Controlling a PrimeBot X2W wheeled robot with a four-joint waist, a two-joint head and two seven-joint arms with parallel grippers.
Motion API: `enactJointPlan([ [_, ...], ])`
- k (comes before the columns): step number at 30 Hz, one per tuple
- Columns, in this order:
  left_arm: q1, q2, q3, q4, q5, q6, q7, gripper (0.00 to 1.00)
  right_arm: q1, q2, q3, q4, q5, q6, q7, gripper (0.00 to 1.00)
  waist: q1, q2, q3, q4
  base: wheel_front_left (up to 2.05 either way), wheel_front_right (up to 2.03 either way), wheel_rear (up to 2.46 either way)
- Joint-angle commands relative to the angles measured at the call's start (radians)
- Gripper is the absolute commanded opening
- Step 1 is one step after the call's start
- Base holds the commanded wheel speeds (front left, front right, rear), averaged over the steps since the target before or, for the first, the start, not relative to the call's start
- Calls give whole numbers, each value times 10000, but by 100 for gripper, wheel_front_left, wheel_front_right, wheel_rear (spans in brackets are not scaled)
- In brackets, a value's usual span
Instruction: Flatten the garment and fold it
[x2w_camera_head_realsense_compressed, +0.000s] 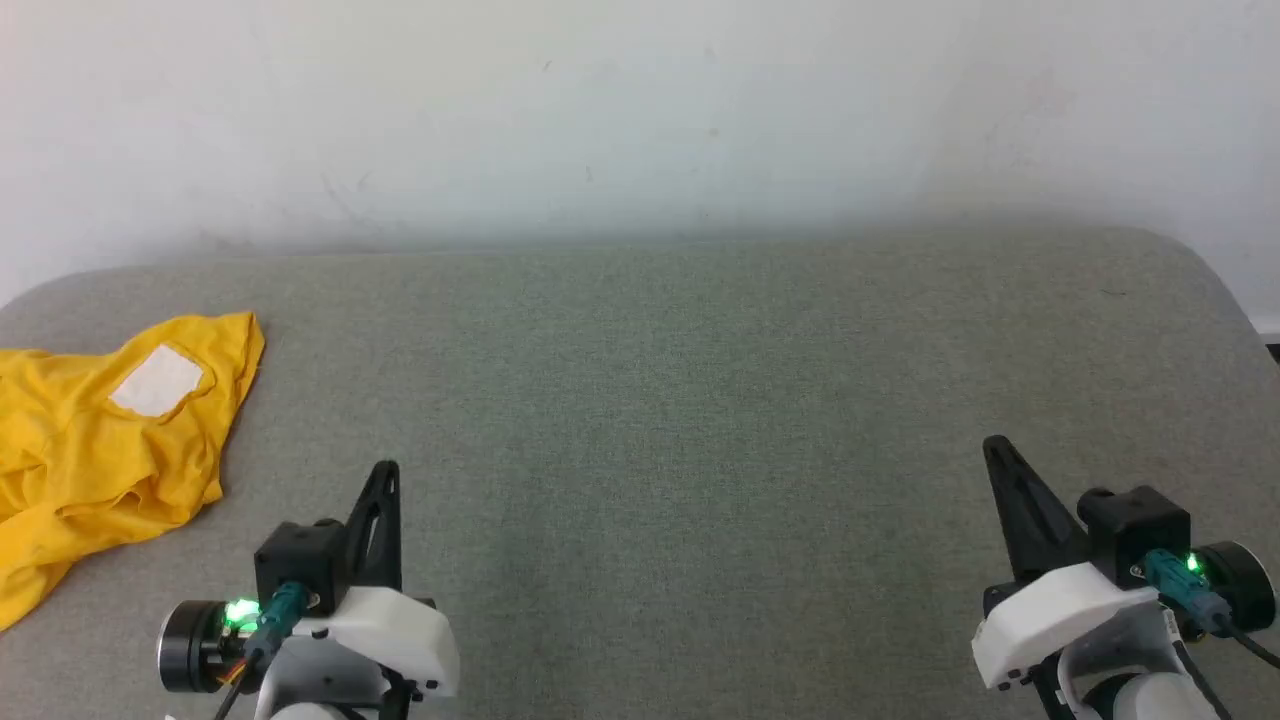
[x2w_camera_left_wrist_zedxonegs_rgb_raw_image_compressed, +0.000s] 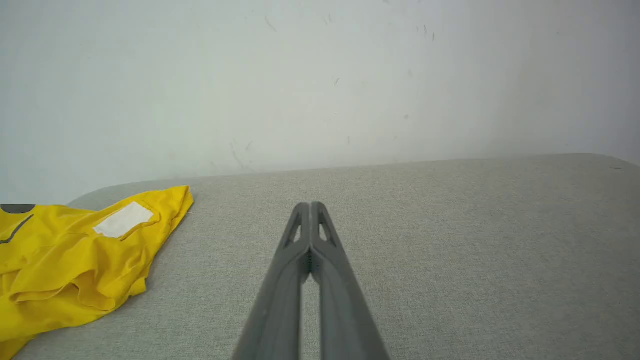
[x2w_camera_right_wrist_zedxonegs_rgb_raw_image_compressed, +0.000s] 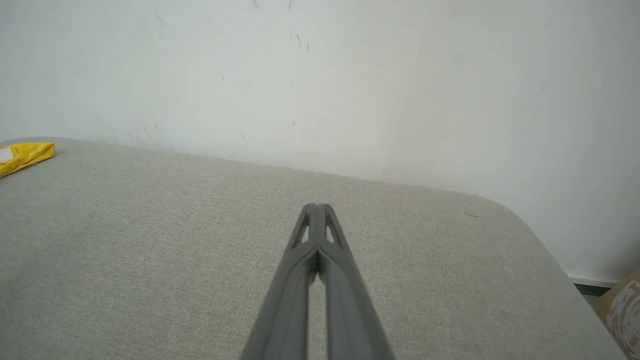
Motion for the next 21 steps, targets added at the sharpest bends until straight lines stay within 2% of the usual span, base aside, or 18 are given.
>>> enactJointPlan([
  [1,-115,-42,-5,22,64,66,1,0,-85,-1,1,-37,-47,-9,5,0,0,0,0,0,0,0,0],
  [21,-115,-42,-5,22,64,66,1,0,-85,-1,1,-37,-47,-9,5,0,0,0,0,0,0,0,0],
])
